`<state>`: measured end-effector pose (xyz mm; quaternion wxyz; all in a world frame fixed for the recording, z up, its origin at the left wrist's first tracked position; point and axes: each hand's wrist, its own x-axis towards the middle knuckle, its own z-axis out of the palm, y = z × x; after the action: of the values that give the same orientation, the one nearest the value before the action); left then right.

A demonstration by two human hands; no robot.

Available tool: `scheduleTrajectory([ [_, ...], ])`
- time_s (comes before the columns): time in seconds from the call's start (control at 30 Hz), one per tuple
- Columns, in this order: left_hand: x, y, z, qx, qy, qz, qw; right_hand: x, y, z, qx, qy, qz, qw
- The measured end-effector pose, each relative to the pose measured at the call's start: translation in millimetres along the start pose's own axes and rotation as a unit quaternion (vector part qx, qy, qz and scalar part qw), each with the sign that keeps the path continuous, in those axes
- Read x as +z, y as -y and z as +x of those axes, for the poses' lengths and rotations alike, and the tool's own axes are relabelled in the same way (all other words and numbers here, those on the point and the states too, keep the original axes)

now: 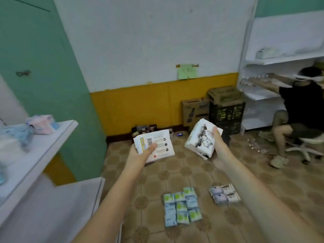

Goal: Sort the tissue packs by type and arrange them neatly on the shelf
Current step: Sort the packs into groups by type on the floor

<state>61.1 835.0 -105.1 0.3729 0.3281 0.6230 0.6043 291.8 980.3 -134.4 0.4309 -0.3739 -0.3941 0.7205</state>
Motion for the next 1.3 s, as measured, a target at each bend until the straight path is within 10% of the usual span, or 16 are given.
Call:
scheduleTrajectory([
  [0.4, 294.5, 115.0, 54.4, -0.165, 0.127, -0.035, 0.978, -319.6, 27.8, 6.6, 0.106, -0.124, 0.006, 0.987],
  [1.3, 609.6, 288.8, 330.8, -0.357, 0.248, 0.049, 0.899, -581.2, 41.6, 280.1, 0.23, -0.316, -0.077, 0.917],
])
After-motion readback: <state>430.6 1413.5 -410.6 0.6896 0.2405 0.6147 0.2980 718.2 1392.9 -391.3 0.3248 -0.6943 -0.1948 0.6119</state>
